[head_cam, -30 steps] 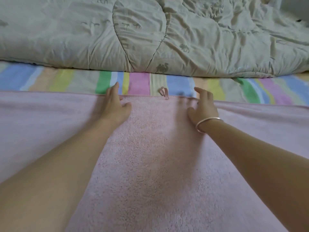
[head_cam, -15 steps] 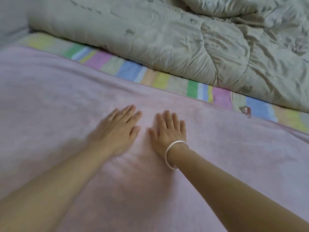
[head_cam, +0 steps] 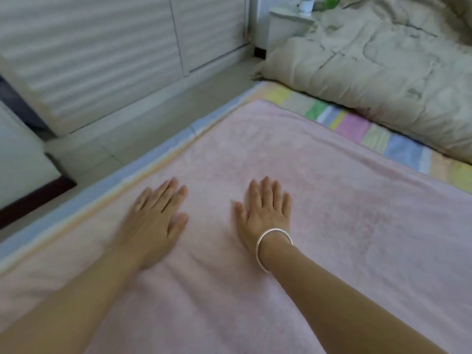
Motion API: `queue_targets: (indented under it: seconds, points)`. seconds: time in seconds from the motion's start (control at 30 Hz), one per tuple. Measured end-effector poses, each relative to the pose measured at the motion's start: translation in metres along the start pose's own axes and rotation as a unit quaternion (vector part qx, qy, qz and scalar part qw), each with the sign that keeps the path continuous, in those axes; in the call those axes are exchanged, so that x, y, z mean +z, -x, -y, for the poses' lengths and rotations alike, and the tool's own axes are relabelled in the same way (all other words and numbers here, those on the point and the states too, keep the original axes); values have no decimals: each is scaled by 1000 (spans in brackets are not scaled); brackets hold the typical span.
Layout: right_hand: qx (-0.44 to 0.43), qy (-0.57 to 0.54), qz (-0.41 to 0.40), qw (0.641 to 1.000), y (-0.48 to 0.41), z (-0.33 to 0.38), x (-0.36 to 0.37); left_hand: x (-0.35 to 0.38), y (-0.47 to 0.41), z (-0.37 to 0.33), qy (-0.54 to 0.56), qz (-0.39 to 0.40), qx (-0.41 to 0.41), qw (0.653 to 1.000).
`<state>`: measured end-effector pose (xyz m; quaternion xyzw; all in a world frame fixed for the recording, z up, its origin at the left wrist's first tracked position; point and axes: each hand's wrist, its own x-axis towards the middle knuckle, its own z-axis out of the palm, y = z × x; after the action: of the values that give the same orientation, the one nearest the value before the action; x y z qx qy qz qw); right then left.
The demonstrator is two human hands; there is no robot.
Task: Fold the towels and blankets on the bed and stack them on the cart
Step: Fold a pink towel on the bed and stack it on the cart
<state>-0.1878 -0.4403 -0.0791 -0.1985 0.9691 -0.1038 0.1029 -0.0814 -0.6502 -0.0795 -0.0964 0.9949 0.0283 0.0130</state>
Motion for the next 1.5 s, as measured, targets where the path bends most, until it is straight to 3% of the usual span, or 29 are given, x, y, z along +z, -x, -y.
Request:
queue_targets:
  seconds: [0.17,0.37,0.5,0.6,0.7,0.83,0.93,1.0,1.1,1.17,1.27,1.3,1.33,1.43,1.5]
  points:
    - [-64,17,-18,998,-14,98,25,-3,20,45,71,-68,-62,993]
    - [-172,61,-8,983,-22,175,38,-19,40,87,199,-142,-140,960]
    - [-340,55,-16,939,-15,200,32,-37,64,125,286,-52,-164,943]
    - [-380,24,-46,924,3,208,37,-50,74,153,319,53,-161,933]
    - [-338,-2,-54,939,27,207,41,-58,92,167,293,136,-163,932]
    - [-281,-57,-93,954,67,193,49,-57,135,158,213,149,-206,943]
    - [-237,-199,-64,949,107,175,47,-59,160,118,215,146,-181,948]
    - [-148,-322,-37,934,136,156,36,-59,171,72,266,157,-140,941]
    - [-6,-413,-10,911,179,107,16,-60,187,-19,395,131,-81,906]
    - [50,-406,38,912,203,67,2,-54,191,-73,467,146,-66,870]
    - [75,-356,20,931,238,-6,-13,-47,205,-157,592,236,-29,770]
    - [78,-339,14,938,243,-25,-17,-45,206,-176,600,265,-9,755]
    - [88,-331,-12,939,257,-53,-20,-41,208,-205,593,293,13,750]
    - [138,-343,-61,927,282,-122,-24,-34,211,-273,525,327,104,779]
    - [176,-373,-105,905,307,-166,-27,-31,222,-322,549,338,126,754]
